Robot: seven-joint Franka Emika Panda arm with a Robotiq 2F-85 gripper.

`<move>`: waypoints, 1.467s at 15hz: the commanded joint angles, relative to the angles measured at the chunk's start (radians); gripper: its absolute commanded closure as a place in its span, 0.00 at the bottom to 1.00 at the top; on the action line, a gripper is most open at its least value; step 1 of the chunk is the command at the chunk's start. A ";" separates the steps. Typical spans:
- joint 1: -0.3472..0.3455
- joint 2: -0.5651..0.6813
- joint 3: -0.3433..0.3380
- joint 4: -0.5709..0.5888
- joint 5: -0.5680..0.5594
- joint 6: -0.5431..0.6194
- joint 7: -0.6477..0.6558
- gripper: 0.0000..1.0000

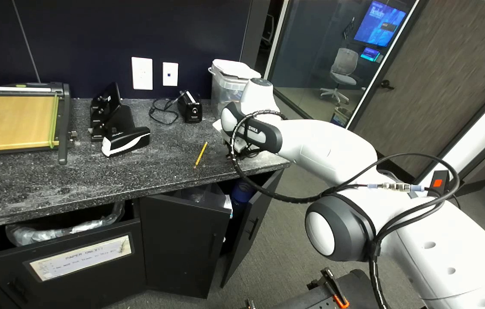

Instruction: Move the staple remover to the right

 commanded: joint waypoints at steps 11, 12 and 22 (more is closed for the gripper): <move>-0.218 -0.088 0.052 0.067 0.013 -0.019 -0.117 0.93; -0.230 -0.083 0.054 0.065 0.013 -0.017 -0.124 0.93; -0.264 0.030 0.047 0.118 0.003 -0.016 -0.128 0.93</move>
